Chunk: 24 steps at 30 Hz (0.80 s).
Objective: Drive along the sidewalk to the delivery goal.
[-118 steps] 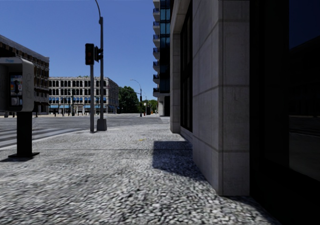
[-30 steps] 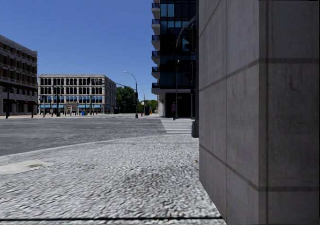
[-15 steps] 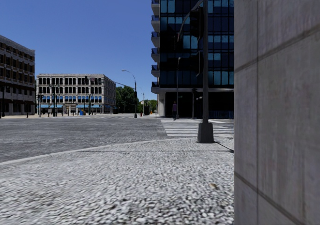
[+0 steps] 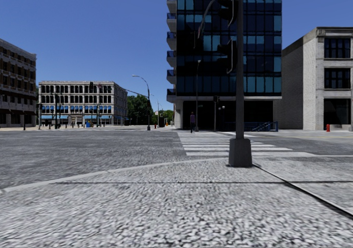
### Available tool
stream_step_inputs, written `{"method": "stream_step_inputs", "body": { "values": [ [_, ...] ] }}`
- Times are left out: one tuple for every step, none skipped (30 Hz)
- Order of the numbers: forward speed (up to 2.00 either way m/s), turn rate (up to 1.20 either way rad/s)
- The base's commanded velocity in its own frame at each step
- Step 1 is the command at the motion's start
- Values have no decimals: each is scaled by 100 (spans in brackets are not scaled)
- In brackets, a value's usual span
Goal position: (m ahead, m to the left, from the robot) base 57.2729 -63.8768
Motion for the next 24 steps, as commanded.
{"method": "stream_step_inputs", "body": {
  "values": [
    [200, 0],
    [200, 0],
    [200, 0],
    [200, -1],
    [200, -4],
    [200, -4],
    [200, -10],
    [200, -14],
    [200, -15],
    [200, -15],
    [200, -16],
    [200, -16],
    [200, -22],
    [200, -26],
    [200, -27],
    [200, -27],
    [200, -27],
    [200, -27],
    [200, -27],
    [200, -27],
    [200, -27],
    [200, -27],
    [200, -27],
    [200, -27]
  ]
}}
